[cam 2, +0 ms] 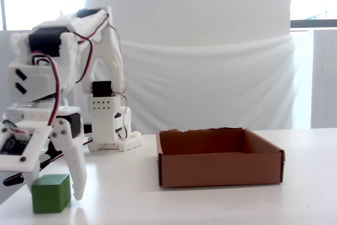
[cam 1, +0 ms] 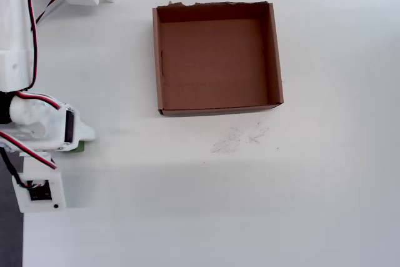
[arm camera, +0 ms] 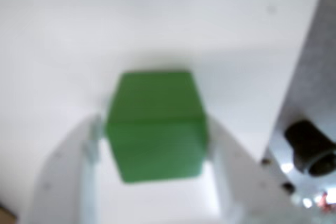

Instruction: Grasp a green cube and put it in a box.

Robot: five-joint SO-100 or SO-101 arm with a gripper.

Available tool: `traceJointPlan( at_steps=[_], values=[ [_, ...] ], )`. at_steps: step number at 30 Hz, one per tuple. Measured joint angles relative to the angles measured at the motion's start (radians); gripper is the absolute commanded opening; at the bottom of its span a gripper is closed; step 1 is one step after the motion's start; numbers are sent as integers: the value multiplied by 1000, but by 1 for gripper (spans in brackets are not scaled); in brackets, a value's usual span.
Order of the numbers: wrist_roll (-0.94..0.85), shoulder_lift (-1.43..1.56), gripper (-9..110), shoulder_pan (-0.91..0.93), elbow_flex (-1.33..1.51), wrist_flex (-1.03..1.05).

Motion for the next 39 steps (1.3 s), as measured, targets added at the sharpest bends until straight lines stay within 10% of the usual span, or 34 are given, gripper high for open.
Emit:
traceJointPlan(
  at_steps=[24, 39],
  values=[
    [64, -2, 14, -55, -92, 149],
    [400, 169, 13, -390, -305, 431]
  ],
)
